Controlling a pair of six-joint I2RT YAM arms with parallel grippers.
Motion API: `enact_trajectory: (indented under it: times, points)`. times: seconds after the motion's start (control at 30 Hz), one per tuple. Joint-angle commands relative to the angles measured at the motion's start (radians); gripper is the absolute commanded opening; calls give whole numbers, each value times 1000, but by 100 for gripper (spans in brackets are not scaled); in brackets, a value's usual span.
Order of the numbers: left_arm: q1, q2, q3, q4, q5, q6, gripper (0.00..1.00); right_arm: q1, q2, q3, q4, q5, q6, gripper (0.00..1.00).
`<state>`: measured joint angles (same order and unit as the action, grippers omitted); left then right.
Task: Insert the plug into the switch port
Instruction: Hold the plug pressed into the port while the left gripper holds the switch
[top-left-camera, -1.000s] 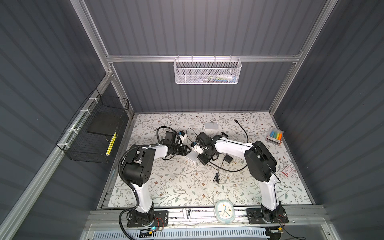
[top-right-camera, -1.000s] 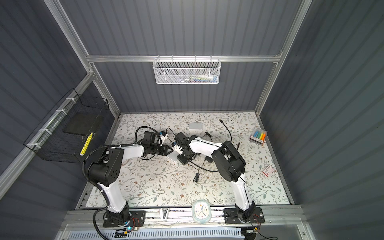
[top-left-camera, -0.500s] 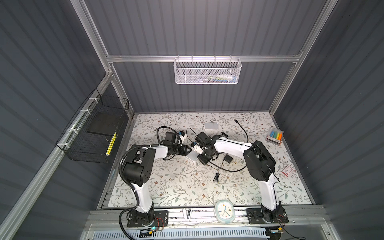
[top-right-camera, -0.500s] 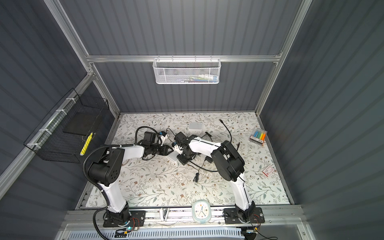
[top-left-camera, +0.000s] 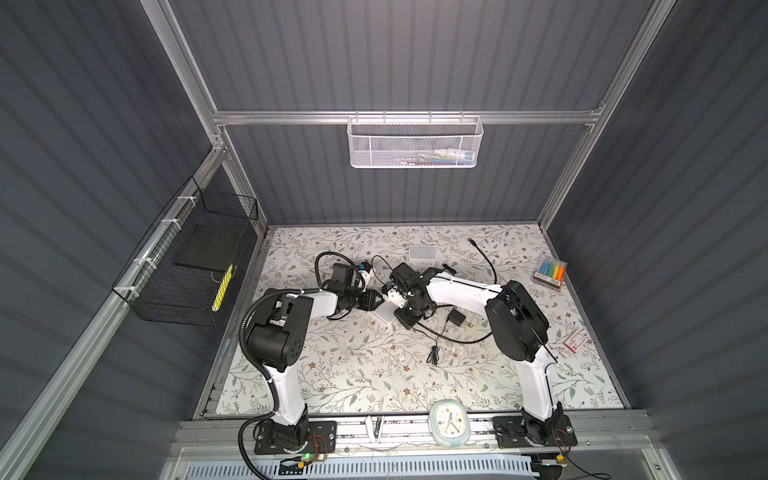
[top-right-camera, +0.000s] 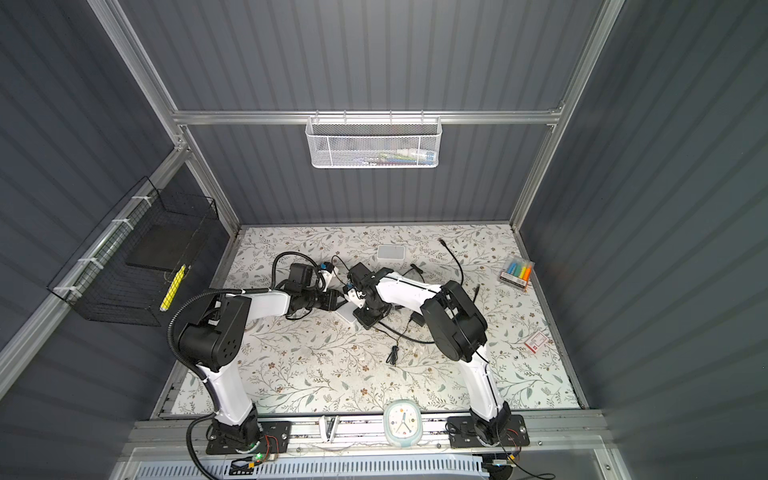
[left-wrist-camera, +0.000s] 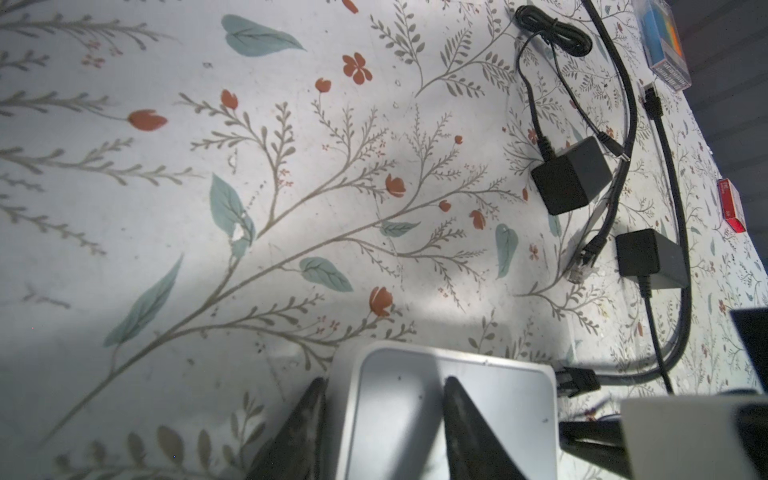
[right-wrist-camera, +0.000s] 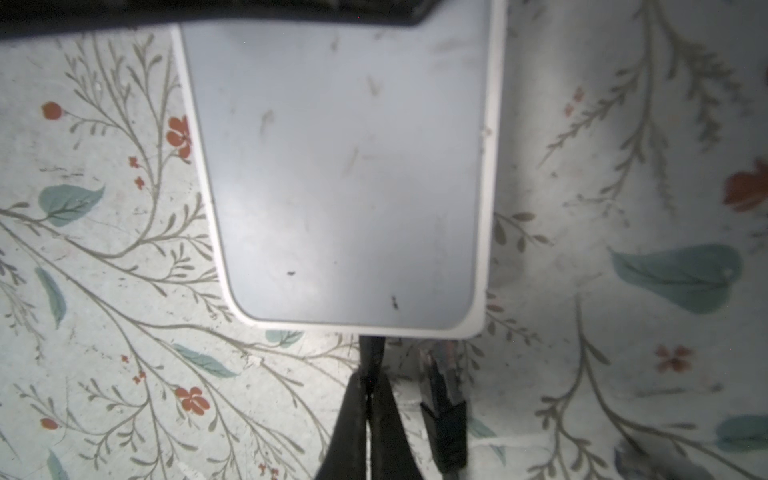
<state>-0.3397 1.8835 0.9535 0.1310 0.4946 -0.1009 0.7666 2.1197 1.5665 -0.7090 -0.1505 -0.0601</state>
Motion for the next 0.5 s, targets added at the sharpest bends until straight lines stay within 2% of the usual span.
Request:
enact_trajectory:
  times: [0.0,0.47]
  points:
    - [-94,54,-49,-179,155,-13,45,2,22,84,279,-11,3,0]
    - [-102,50,-79,-143,167,-37,44,-1,34,107,296,11,28,0]
